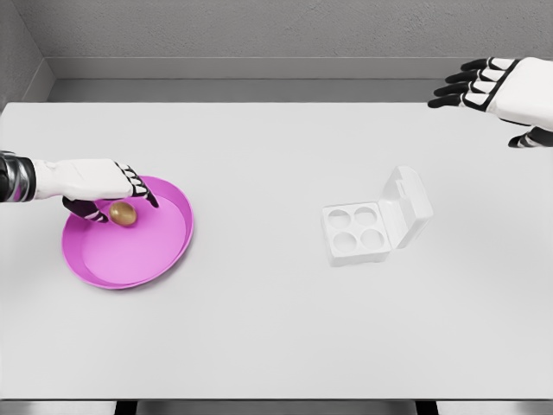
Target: Pack egg into the box and close the box lid
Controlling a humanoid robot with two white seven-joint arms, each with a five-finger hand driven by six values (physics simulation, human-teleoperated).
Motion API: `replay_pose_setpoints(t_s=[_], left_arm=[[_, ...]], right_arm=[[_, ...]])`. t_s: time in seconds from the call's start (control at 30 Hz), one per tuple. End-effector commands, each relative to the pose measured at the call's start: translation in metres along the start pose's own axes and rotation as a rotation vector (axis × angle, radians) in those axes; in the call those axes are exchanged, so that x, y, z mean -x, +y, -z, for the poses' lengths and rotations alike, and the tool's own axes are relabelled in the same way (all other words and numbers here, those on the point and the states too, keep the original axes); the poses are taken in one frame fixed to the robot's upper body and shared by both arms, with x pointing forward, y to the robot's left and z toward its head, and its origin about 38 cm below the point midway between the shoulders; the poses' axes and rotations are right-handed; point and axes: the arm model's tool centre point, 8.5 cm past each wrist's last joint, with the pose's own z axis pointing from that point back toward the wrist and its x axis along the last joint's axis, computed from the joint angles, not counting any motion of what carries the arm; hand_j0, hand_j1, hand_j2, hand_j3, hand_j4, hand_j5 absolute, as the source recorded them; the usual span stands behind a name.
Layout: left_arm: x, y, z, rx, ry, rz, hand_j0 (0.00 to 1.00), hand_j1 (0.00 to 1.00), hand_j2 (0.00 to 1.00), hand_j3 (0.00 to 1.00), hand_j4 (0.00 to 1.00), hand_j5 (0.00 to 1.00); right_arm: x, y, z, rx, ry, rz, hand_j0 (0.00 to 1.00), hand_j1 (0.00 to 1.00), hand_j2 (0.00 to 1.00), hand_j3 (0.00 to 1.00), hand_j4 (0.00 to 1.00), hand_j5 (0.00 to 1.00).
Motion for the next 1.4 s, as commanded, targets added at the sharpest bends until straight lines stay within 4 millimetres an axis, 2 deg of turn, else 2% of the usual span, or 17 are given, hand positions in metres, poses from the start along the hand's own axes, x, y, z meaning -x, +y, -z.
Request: replay_pose_setpoints(t_s=[0.0,0.07,0.13,0.3,0.87,1.0,1.2,1.33,1.37], left_arm=[[0.001,-0.001,0.000,0.002,0.005,0.000,0.80,0.80,0.80,0.80,0.80,0.80],[0.000,-0.003,0.001,0.006,0.002,-0.002,0.80,0.80,0.80,0.80,0.80,0.80],[-0.001,-0.004,0.001,0.006,0.000,-0.004,0.80,0.80,0.80,0.80,0.80,0.80],[-0.003,-0.007,0.004,0.008,-0.007,-0.009,0.77,0.77,0.77,0.77,0.77,0.77],[-0.001,-0.014,0.006,0.018,-0.003,-0.025,0.75,0.75,0.75,0.75,0.75,0.75],[-0.002,-0.014,0.007,0.018,-0.007,-0.026,0.70,0.70,0.70,0.70,0.70,0.70],[-0.004,-0.015,0.009,0.018,-0.012,-0.025,0.70,0.70,0.70,0.70,0.70,0.70],[-0.004,-0.016,0.010,0.019,-0.015,-0.027,0.64,0.64,0.64,0.64,0.64,0.64],[-0.004,-0.016,0.010,0.019,-0.015,-0.027,0.61,0.61,0.61,0.61,0.61,0.61]], right_arm=[[0.005,0.001,-0.005,-0.010,0.016,0.009,1.00,1.00,1.00,1.00,1.00,1.00],[0.005,0.002,-0.005,-0.013,0.015,0.011,1.00,1.00,1.00,1.00,1.00,1.00],[0.008,-0.008,-0.009,0.002,0.029,-0.010,1.00,1.00,1.00,1.00,1.00,1.00],[0.011,-0.006,-0.010,-0.007,0.038,-0.005,1.00,1.00,1.00,1.00,1.00,1.00],[0.013,-0.012,-0.016,-0.008,0.051,-0.020,1.00,1.00,1.00,1.00,1.00,1.00],[0.012,-0.009,-0.014,-0.014,0.045,-0.017,1.00,1.00,1.00,1.00,1.00,1.00],[0.012,-0.009,-0.014,-0.014,0.045,-0.017,1.00,1.00,1.00,1.00,1.00,1.00],[0.012,-0.007,-0.015,-0.021,0.046,-0.015,1.00,1.00,1.00,1.00,1.00,1.00],[0.014,-0.010,-0.021,-0.034,0.061,-0.027,1.00,1.00,1.00,1.00,1.00,1.00]])
